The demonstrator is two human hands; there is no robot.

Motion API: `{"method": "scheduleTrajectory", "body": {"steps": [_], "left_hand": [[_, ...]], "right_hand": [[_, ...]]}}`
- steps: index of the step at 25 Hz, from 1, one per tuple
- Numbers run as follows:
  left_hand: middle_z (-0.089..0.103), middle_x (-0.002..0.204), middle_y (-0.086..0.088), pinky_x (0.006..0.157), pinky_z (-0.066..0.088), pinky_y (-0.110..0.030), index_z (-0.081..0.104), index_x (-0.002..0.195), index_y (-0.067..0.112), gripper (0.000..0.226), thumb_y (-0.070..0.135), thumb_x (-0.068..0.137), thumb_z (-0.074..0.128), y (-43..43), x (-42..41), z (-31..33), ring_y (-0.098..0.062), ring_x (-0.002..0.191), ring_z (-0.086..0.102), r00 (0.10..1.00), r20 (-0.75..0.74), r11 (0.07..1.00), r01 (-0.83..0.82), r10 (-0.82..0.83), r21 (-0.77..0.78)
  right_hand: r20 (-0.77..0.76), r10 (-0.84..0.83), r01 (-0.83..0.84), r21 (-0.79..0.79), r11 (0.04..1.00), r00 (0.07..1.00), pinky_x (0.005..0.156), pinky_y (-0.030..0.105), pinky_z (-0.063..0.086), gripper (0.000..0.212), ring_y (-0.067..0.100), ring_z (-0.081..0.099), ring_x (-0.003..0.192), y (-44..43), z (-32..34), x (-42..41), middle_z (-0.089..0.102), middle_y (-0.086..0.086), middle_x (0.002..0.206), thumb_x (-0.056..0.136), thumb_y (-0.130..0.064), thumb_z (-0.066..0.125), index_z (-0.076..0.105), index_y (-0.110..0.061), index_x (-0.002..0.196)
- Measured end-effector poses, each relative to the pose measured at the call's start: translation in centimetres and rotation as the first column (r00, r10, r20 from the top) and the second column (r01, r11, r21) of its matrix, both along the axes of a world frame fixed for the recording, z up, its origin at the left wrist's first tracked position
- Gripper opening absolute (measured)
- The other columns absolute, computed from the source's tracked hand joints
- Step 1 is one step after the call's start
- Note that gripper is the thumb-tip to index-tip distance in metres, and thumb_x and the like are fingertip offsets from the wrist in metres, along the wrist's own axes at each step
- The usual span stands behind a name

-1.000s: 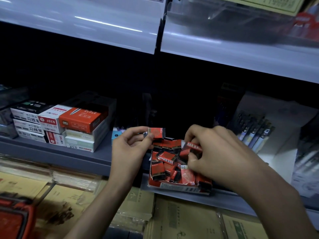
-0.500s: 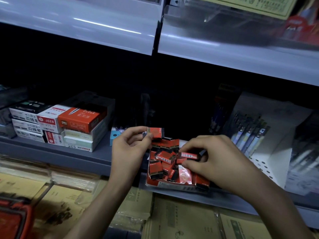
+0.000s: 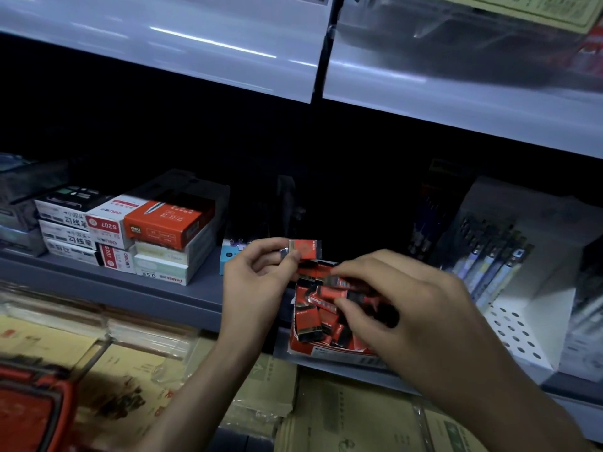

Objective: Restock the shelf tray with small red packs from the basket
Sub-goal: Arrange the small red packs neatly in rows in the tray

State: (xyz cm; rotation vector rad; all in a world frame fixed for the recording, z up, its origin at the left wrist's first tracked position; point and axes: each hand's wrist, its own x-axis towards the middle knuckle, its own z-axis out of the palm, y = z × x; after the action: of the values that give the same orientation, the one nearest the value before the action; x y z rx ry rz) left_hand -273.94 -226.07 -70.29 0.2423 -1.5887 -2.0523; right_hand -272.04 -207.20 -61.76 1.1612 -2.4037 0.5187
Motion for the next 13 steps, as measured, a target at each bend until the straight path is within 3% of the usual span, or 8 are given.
{"method": "scheduleTrajectory", "body": {"steps": [7,10,13], "left_hand": [[0.079,0.088,-0.009,0.071,0.064,-0.027,0.073,0.108,0.011,0.018,0.011,0.090,0.077,-0.1,0.2,0.0,-0.019,0.082,0.078,1.000,0.002,1.000,0.007,-0.007,-0.009],[0.079,0.089,-0.009,0.074,0.065,-0.031,0.074,0.107,0.014,0.018,0.013,0.090,0.077,0.1,0.2,0.0,-0.021,0.084,0.078,1.000,0.016,1.000,0.000,0.001,-0.021],[0.079,0.089,-0.009,0.075,0.064,-0.032,0.074,0.105,0.015,0.015,0.013,0.091,0.077,0.2,0.2,0.0,-0.024,0.085,0.077,1.000,0.016,1.000,-0.014,0.014,-0.017]], "right_hand": [[0.110,-0.012,0.008,0.039,0.999,0.994,0.073,0.024,0.053,0.032,-0.001,0.061,0.095,1.7,-3.1,0.6,0.060,-0.025,0.104,0.082,-0.021,0.083,0.064,-0.037,0.102],[0.088,-0.015,0.010,0.054,0.998,0.996,0.081,0.023,0.053,0.016,-0.003,0.058,0.104,1.7,-3.2,0.8,0.060,-0.027,0.108,0.088,-0.036,0.073,0.069,-0.038,0.103],[0.141,-0.040,0.046,-0.038,0.998,0.989,0.085,0.018,0.051,0.020,-0.004,0.059,0.106,1.7,-2.2,1.3,0.061,-0.030,0.106,0.092,-0.052,0.061,0.073,-0.039,0.101]]}}
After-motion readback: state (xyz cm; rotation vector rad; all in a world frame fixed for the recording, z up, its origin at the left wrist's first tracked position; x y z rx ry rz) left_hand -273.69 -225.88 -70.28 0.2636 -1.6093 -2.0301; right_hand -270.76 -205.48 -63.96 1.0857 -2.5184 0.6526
